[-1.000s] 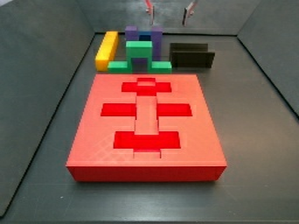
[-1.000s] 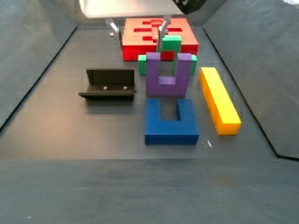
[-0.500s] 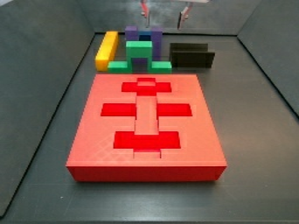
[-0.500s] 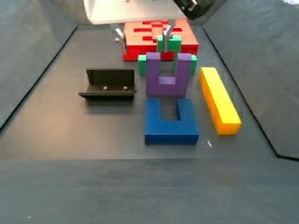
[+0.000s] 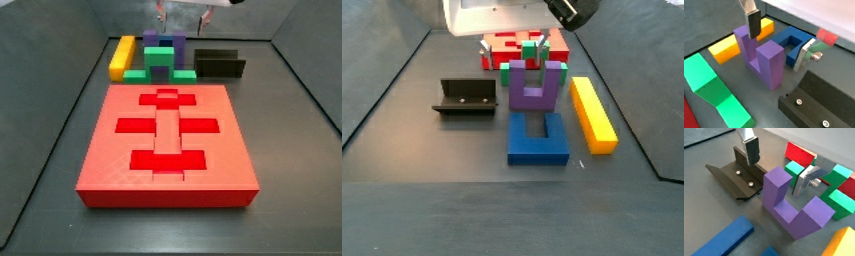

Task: Pick up the purple object. Move up. Move to above the board. Insert the purple object.
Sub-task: Pick up the purple object.

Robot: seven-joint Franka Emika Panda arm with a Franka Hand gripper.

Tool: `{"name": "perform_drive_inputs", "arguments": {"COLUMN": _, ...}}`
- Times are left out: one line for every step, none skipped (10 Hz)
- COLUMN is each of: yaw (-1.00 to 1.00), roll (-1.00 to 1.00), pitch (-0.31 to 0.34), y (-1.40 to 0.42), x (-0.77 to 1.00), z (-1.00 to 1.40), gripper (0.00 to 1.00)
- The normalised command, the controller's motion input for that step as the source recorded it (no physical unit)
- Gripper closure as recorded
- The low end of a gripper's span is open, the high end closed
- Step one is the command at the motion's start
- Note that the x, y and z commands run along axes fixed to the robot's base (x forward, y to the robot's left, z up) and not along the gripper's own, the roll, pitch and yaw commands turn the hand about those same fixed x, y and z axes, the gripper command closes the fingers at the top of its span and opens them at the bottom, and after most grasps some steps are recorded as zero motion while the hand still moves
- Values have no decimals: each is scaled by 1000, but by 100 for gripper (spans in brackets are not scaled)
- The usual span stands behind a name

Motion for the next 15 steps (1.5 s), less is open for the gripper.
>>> {"name": "perform_drive_inputs", "arguments": {"yaw": 0, "roll": -21, "pitch": 0, "y": 0, "x": 77, "z": -283, "gripper": 0}}
{"name": "perform_drive_inputs", "arguments": {"yaw": 0, "roll": -11, "pitch": 0, "y": 0, "x": 40, "z": -297, "gripper": 0}}
{"name": "perform_drive_inputs", "arguments": {"yaw": 0, "roll": 0, "pitch": 0, "y": 0, "x": 0, "z": -297, "gripper": 0}}
{"name": "perform_drive_inputs", "arguments": {"yaw": 0, "roll": 0, "pitch": 0, "y": 0, "x": 0, "z": -274, "gripper": 0}}
{"name": "perform_drive_inputs", "arguments": {"yaw": 0, "roll": 0, "pitch": 0, "y": 0, "x": 0, "z": -260, "gripper": 0}}
{"name": "perform_drive_inputs", "arguments": {"yaw": 0, "roll": 0, "pitch": 0, "y": 0, "x": -11, "z": -200, "gripper": 0}}
{"name": "perform_drive_inputs", "arguments": {"yaw": 0, "roll": 0, "pitch": 0, "y": 0, "x": 0, "z": -171, "gripper": 0}}
{"name": "perform_drive_inputs", "arguments": {"yaw": 0, "roll": 0, "pitch": 0, "y": -14, "x": 0, "z": -143, "gripper": 0}}
{"name": "perform_drive_inputs", "arguments": {"yaw": 0, "roll": 0, "pitch": 0, "y": -43, "x": -3, "z": -103, "gripper": 0}}
{"name": "perform_drive_inputs", "arguments": {"yaw": 0, "roll": 4, "pitch": 0, "y": -83, "x": -26, "z": -63, "gripper": 0}}
{"name": "perform_drive_inputs", "arguments": {"yaw": 0, "roll": 0, "pitch": 0, "y": 0, "x": 0, "z": -40, "gripper": 0}}
{"name": "perform_drive_inputs", "arguments": {"yaw": 0, "roll": 0, "pitch": 0, "y": 0, "x": 0, "z": 0, "gripper": 0}}
{"name": "perform_drive_inputs", "arguments": {"yaw": 0, "roll": 0, "pitch": 0, "y": 0, "x": 0, "z": 0, "gripper": 100}}
{"name": "perform_drive_inputs", "arguments": {"yaw": 0, "roll": 0, "pitch": 0, "y": 0, "x": 0, "z": 0, "gripper": 100}}
{"name": "perform_drive_inputs", "arguments": {"yaw": 0, "roll": 0, "pitch": 0, "y": 0, "x": 0, "z": 0, "gripper": 100}}
